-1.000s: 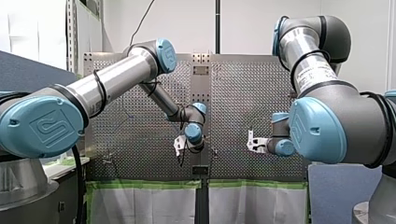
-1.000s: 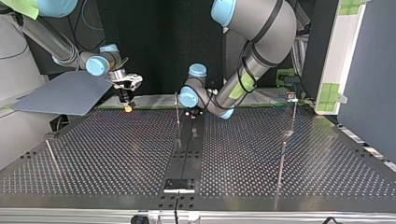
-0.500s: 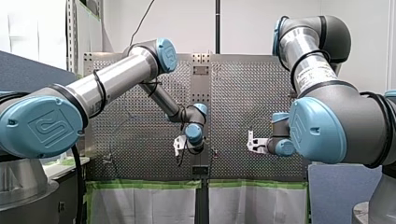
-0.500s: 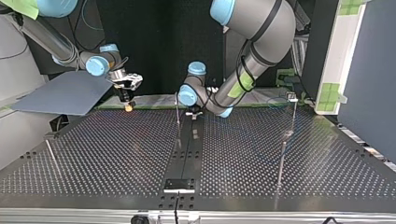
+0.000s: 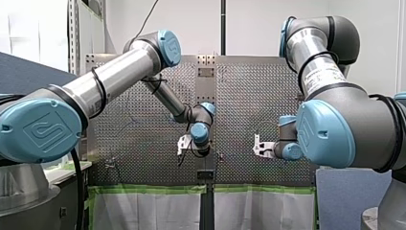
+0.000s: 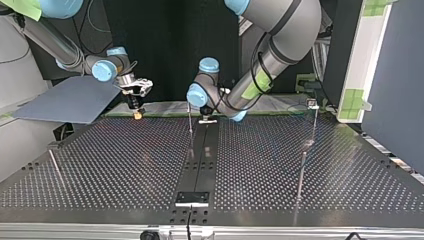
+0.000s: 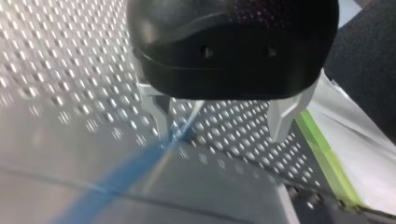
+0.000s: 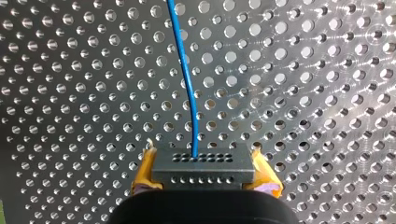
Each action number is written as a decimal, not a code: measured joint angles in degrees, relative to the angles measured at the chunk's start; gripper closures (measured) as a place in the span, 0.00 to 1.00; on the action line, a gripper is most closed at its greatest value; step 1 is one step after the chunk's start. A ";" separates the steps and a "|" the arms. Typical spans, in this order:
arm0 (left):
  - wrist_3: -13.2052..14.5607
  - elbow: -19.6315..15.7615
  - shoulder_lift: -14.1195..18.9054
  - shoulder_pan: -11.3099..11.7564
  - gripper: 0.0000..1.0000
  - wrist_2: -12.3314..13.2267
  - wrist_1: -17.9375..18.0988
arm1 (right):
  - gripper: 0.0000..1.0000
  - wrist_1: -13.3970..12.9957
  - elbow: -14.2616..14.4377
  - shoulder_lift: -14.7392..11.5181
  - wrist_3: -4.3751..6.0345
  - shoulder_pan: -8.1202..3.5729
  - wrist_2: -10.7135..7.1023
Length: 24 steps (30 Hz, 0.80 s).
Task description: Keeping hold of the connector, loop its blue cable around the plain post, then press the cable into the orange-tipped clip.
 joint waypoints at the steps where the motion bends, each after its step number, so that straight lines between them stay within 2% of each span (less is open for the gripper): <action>1: 0.43 -0.45 0.43 -0.16 0.00 0.09 0.42 | 0.89 0.01 0.00 0.00 0.00 0.00 0.00; 5: 1.97 -2.75 2.46 -1.18 0.00 0.22 2.65 | 0.89 0.27 0.00 0.00 0.00 -0.01 0.00; 11: 2.82 -6.28 3.24 -2.56 0.00 0.11 5.55 | 0.89 0.45 -0.01 -0.01 0.02 -0.01 0.00; 20: 2.96 -11.36 3.28 -4.89 0.00 -0.05 5.82 | 0.89 0.47 -0.02 -0.01 0.14 -0.01 -0.09; 24: 2.45 -12.16 3.29 -5.61 0.00 0.04 6.11 | 0.89 0.47 -0.04 -0.02 0.22 0.00 -0.16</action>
